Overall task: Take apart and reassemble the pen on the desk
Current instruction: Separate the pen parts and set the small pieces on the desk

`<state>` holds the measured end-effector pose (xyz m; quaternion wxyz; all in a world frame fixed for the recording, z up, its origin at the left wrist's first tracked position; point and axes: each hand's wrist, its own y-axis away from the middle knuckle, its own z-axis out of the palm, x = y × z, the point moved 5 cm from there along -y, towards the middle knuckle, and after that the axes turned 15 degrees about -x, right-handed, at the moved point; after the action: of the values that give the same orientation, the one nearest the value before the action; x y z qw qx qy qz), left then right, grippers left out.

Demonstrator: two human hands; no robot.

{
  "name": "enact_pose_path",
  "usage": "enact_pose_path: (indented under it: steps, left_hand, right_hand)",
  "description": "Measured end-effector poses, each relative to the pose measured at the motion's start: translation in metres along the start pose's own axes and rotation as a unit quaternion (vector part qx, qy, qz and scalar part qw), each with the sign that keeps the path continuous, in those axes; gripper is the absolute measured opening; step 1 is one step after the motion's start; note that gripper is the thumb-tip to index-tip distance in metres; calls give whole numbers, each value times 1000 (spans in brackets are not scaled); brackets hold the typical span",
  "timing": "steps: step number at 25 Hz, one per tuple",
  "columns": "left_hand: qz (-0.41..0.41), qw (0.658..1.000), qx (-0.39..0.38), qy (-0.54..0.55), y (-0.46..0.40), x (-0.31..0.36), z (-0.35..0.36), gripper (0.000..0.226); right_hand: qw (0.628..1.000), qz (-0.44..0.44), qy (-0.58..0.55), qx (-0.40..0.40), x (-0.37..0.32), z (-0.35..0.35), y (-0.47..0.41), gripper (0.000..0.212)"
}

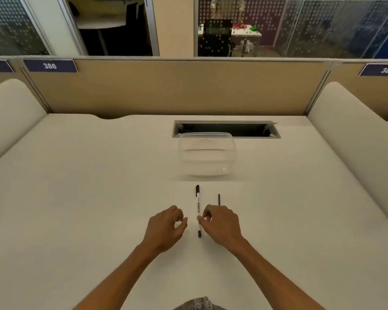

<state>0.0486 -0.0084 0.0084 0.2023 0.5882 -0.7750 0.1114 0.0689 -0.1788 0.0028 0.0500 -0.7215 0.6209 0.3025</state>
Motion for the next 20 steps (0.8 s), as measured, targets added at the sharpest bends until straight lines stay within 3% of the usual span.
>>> enact_pose_path:
  steps: [5,12,16,20]
  left_hand:
    - [-23,1000,-19,8,10,-1,11,20]
    - [-16,1000,-13,8,8,1,17,14]
    - [31,999,3,-19,1,8,8,24]
    - [106,994,9,-39,-5,24,-9,41]
  right_hand:
    - [999,42,12,8,-6,23,-1,29]
    - [998,31,46,21,-10,28,-2,23]
    - [998,21,29,46,-12,16,7,27]
    - [992,-14,-85,92,-13,-12,25,24]
